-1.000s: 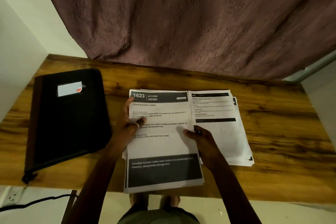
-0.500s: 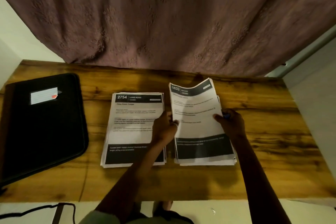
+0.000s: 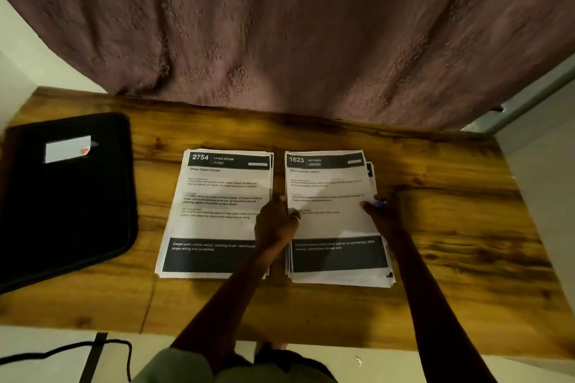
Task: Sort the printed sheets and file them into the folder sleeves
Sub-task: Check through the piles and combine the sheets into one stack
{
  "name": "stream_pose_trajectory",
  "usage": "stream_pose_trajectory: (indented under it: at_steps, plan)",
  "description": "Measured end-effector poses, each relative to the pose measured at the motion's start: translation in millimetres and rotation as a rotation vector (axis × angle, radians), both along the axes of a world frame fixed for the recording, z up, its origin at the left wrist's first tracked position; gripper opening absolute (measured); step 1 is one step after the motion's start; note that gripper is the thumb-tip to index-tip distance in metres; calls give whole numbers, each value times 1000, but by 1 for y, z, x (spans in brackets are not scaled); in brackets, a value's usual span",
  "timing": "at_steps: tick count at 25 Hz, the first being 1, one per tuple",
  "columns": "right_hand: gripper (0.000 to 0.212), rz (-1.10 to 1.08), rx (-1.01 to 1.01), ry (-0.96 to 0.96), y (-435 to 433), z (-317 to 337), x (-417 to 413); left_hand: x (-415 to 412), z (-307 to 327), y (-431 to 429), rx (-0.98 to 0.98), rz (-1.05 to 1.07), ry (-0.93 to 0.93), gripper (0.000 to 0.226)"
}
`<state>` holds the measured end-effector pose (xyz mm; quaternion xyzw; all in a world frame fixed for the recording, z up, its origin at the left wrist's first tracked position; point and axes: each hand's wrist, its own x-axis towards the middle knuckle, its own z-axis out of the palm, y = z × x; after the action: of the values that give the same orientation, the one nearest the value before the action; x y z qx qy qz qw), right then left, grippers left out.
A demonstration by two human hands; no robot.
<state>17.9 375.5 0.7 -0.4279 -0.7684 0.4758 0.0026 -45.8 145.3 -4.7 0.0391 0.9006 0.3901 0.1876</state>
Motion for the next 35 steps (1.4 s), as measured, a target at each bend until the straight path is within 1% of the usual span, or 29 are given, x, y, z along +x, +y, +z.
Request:
stream_pose_trajectory:
  at_steps: [1, 3, 5, 6, 7, 8, 10, 12, 14, 16, 18, 19, 21, 22, 24, 26, 29, 31, 33, 34, 35]
  plan:
    - [48, -33, 3, 7, 3, -2, 0, 0, 1, -1, -28, 6, 20, 32]
    - [50, -38, 100, 15, 3, 1, -2, -2, 4, -8, -100, 16, 63, 36]
    - [54, 45, 159, 32, -6, 11, -5, -3, 7, -21, -133, 25, 81, 39]
    - [49, 100, 160, 32, -20, 20, -4, -3, 8, -29, -127, 34, 82, 38]
    - [44, 184, 175, 23, -36, 27, -2, -2, 8, -39, -108, 46, 77, 36]
    - [43, 292, 194, -21, -54, 32, 4, -1, 8, -50, -91, 59, 71, 35]
    - [48, 523, 200, -42, -93, 36, 21, 2, 6, -77, -78, 77, 51, 34]
    - [52, 760, 232, 18, -125, 26, 49, 4, 2, -108, -89, 106, 35, 34]
    - [54, 938, 361, 62, -146, 11, 77, 8, 0, -137, -110, 146, 61, 35]
    - [58, 1061, 482, 73, -158, -4, 99, 12, -1, -159, -129, 162, 123, 35]
    - [67, 1124, 592, 77, -169, -16, 109, 17, -4, -174, -147, 113, 181, 36]
    - [72, 1130, 642, 90, -173, -21, 111, 20, -6, -179, -164, 69, 196, 37]
    - [77, 1097, 651, 72, -181, -24, 110, 23, -6, -184, -210, -31, 217, 39]
    - [75, 1079, 624, 51, -183, -21, 108, 23, -8, -186, -225, -83, 241, 40]
    - [65, 1052, 587, 17, -184, -14, 103, 22, -14, -191, -242, -173, 279, 41]
    - [56, 1022, 546, -23, -186, -10, 104, 22, -19, -195, -261, -221, 273, 43]
    - [62, 961, 556, -75, -188, -19, 112, 19, -21, -200, -259, -242, 235, 44]
    - [65, 953, 560, -107, -194, -13, 111, 16, -19, -201, -231, -244, 205, 43]
    - [59, 932, 540, -157, -201, 8, 100, 10, -16, -203, -196, -186, 188, 41]
    - [52, 891, 562, -178, -205, 19, 87, 6, -14, -205, -183, -133, 186, 41]
    - [44, 803, 546, -171, -209, 28, 70, 2, -13, -208, -169, -70, 180, 42]
